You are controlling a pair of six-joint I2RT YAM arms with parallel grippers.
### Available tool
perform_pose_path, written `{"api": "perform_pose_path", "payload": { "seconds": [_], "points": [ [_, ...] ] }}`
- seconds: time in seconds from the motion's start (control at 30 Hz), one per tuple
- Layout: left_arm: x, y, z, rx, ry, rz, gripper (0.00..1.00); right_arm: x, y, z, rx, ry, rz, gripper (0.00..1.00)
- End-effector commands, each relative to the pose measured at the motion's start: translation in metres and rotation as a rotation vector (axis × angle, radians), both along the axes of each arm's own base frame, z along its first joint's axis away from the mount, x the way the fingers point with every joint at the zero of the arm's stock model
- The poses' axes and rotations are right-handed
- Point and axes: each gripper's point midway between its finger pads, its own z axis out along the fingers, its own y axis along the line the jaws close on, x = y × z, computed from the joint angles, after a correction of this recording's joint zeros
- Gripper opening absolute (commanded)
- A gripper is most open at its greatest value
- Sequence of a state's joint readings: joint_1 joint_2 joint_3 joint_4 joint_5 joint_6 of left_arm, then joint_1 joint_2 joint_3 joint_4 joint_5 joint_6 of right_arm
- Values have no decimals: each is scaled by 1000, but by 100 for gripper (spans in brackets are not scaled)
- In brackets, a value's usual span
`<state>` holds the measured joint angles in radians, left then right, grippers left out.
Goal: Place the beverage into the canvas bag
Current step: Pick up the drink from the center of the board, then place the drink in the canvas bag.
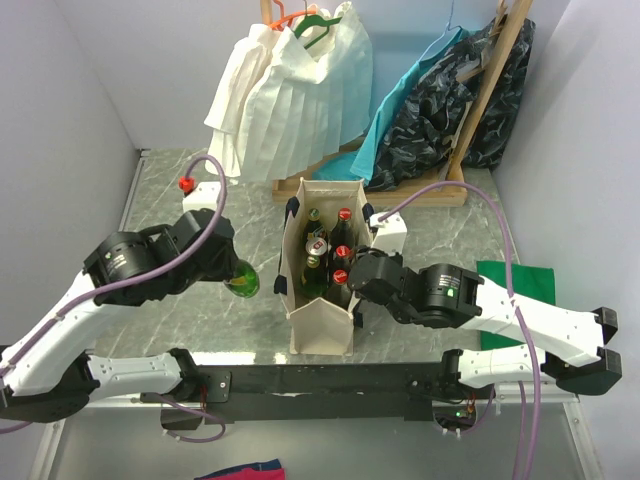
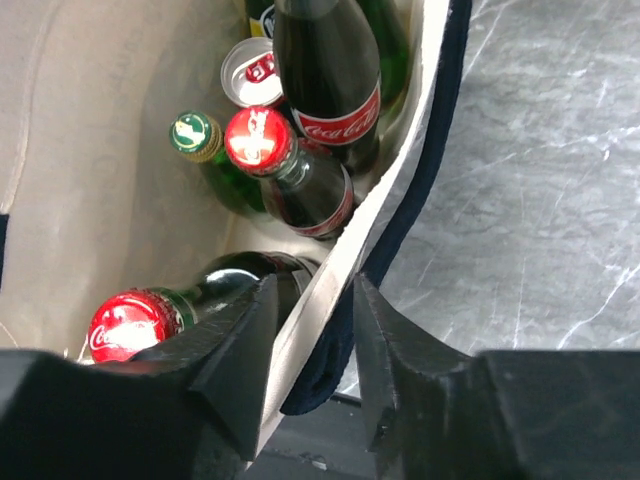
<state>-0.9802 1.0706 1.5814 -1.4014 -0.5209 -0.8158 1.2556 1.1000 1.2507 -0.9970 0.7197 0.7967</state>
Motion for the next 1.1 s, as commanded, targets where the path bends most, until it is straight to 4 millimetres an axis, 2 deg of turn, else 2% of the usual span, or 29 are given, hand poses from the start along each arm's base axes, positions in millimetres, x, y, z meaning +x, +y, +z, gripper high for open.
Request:
{"api": "perform_pose_path", "payload": {
  "seconds": [0.0, 0.1, 0.23, 0.4, 0.47, 0.5, 0.63, 0.83, 1.07],
  "points": [
    [16, -1, 46, -76, -140, 20, 1, -2, -1, -2, 23, 22, -15, 41],
    [18, -2, 56, -77, -154, 13, 1, -4, -1, -4, 20, 39, -11, 34],
    [19, -7, 74, -103, -182, -7, 1, -7, 0, -4, 35, 50, -1, 29],
    [23, -10, 87, -97, -201, -27, 1, -9, 0, -3, 45, 57, 0, 22],
    [24, -13, 91, -100, -206, -37, 1, -9, -1, -5, 41, 61, -2, 11],
    [23, -13, 92, -102, -209, -42, 1, -9, -1, -4, 42, 61, -2, 0],
    [24, -17, 102, -126, -229, -63, 1, -8, -3, 0, 42, 53, -9, 0],
    [22, -18, 124, -154, -275, -101, 1, -5, -10, 20, 65, 15, -28, 0],
    [24, -16, 129, -130, -292, -108, 1, -4, -19, 39, 97, -20, -36, 0]
  ]
}}
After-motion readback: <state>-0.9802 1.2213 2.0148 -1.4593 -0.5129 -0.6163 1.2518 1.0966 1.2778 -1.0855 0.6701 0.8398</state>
